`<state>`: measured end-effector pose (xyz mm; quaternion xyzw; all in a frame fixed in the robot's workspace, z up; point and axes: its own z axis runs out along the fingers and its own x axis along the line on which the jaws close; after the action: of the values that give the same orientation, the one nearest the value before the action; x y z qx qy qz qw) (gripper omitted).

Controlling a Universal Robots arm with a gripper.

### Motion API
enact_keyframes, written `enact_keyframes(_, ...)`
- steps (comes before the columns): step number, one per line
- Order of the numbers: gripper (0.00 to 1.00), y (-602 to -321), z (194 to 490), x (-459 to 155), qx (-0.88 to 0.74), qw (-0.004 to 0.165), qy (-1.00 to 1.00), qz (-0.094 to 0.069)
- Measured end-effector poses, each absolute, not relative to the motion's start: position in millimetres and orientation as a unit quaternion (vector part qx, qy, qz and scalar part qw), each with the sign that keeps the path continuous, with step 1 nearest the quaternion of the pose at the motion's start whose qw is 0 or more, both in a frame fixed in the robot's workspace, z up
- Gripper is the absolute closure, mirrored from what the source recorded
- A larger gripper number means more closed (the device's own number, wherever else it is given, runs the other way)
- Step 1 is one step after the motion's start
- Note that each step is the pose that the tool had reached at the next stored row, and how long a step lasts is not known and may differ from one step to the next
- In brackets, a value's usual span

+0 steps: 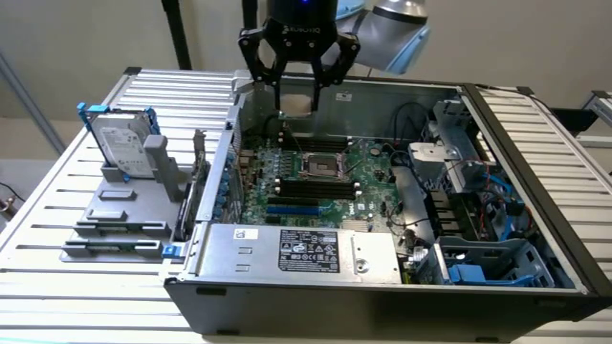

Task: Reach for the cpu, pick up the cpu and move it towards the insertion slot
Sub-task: 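Pick up the cpu and move it towards the insertion slot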

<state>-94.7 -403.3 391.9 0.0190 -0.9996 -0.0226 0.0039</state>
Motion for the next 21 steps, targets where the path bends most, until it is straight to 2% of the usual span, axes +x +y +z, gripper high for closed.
enact_keyframes(21,0.46,-338,375,-44,0.019,0.004,-1.0,-0.021)
